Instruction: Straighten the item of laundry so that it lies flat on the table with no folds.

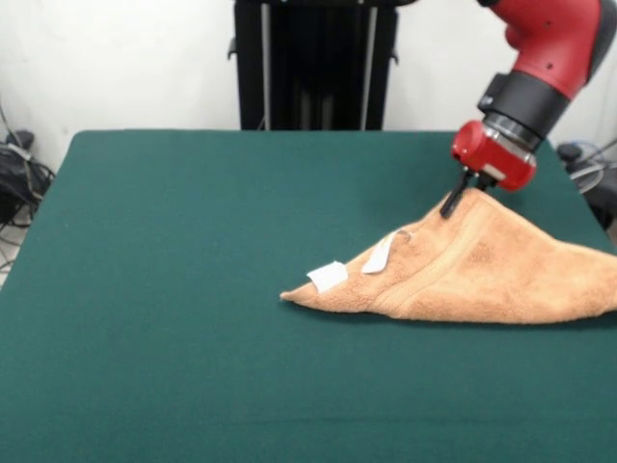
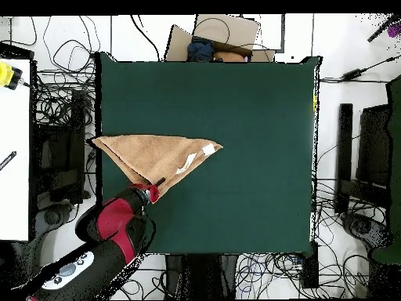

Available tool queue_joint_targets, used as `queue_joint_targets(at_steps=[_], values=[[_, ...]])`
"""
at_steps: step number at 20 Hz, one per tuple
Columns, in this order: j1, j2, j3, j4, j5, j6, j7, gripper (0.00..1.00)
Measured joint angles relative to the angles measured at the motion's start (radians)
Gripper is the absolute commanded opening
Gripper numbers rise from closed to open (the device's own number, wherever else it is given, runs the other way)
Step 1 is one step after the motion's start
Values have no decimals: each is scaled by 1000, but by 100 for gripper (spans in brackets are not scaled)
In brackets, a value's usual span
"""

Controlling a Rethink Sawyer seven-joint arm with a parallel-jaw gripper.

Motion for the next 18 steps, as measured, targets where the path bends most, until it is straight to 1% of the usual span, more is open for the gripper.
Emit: queue_joint_targets(at_steps=[8,12,16,17,18], values=[[0,0,0,0,0,-61,0,0],[-2,0,-1,-8,0,-39,0,0],[-4,8,-15,-51,-3,73,0,0],[-6,14,-24,-74,-8,124,0,0],[-11,23,-41,-112,-22,208,0,0]])
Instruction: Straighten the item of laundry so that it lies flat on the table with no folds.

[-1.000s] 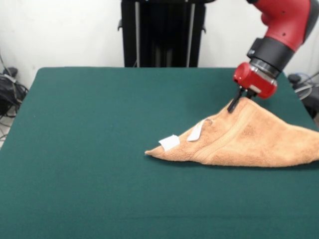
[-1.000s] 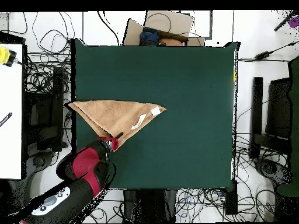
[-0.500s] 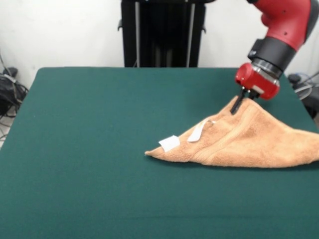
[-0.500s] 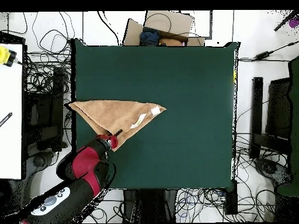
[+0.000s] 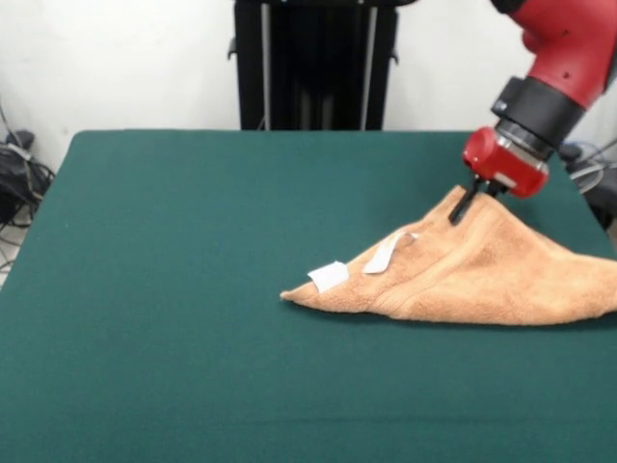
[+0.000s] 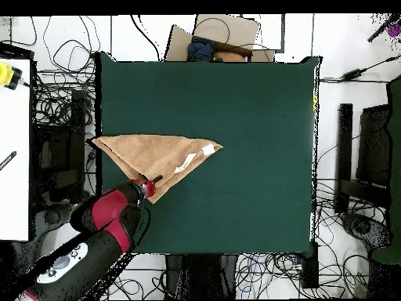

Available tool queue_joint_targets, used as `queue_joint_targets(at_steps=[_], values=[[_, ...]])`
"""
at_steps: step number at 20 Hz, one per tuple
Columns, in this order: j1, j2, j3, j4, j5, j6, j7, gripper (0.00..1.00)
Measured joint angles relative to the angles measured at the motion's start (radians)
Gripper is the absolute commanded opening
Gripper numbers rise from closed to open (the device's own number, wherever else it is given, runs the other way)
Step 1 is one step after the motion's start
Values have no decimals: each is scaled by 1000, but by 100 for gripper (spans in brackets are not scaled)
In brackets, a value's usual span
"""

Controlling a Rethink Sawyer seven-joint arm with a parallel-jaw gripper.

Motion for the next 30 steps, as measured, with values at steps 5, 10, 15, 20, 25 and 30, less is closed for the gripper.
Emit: queue_joint_targets(at_steps=[5,10,15,20,25,30], values=[[-32,34,-42,-126,-49,210,0,0],[-76,69,-72,-261,-110,338,0,0],[-125,95,-80,-388,-168,427,0,0],[-180,124,-81,-533,-221,520,0,0],[-241,161,-81,-696,-269,642,0,0],[-297,204,-82,-850,-300,763,0,0]])
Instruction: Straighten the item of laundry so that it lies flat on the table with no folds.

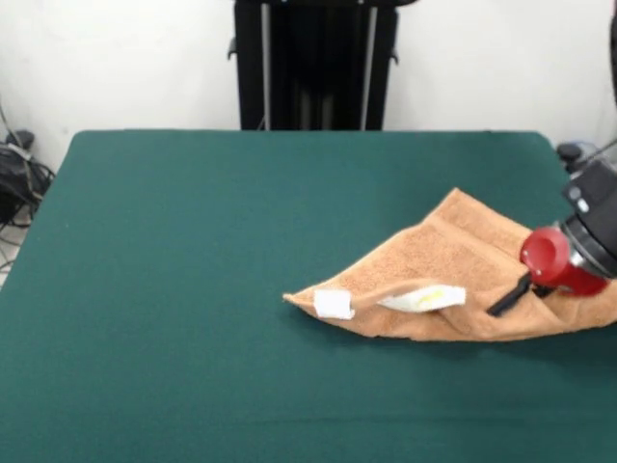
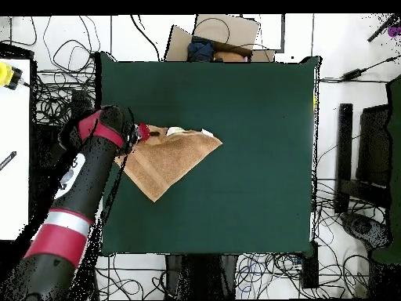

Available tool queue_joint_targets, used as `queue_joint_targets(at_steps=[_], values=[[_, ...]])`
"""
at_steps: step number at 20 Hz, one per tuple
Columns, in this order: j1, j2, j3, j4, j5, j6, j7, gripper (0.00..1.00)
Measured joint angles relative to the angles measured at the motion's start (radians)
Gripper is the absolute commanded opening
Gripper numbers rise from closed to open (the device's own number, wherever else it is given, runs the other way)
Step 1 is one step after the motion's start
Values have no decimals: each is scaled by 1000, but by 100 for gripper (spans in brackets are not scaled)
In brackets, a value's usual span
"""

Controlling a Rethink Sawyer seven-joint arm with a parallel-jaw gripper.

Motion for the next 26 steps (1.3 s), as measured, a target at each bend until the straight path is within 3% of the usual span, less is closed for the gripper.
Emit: queue_joint_targets(at_steps=[8,14,16,19,26], values=[[-108,85,-3,-287,-15,255,0,0],[-196,157,-12,-496,3,365,0,0],[-244,199,-41,-594,33,393,0,0],[-275,223,-74,-656,67,422,0,0],[-384,290,-252,-811,269,468,0,0]])
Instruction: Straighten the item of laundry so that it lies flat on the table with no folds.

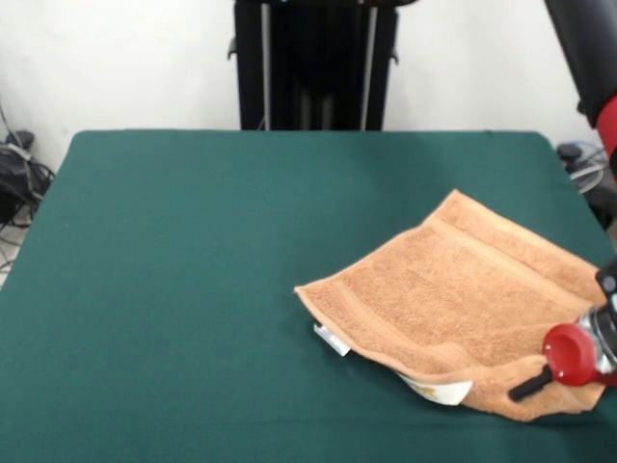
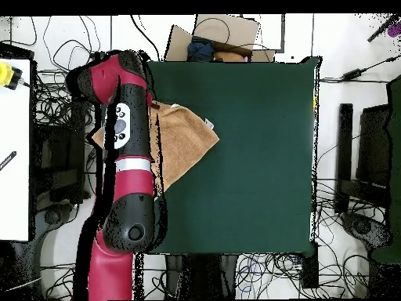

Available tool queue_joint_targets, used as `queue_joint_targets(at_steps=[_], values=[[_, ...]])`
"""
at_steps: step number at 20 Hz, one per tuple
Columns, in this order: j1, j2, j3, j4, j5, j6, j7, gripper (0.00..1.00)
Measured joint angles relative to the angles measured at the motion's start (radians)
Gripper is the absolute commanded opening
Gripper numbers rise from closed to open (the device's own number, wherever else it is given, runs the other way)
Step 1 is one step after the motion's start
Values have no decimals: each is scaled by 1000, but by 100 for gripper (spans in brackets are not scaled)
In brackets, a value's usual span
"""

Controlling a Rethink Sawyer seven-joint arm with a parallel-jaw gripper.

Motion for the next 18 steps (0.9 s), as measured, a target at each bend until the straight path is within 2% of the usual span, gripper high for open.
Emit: queue_joint_targets(at_steps=[1,2,4,9,10,12,15,18], values=[[-11,5,-25,-10,29,0,0,0],[-36,15,-92,-28,102,0,0,0],[-49,18,-132,-34,146,-1,0,0],[-92,28,-308,-41,332,0,0,0],[-106,29,-377,-41,403,2,0,0],[-114,29,-424,-41,452,5,0,0],[-136,29,-570,-40,600,17,0,0],[-146,28,-666,-36,693,30,-4,0]])
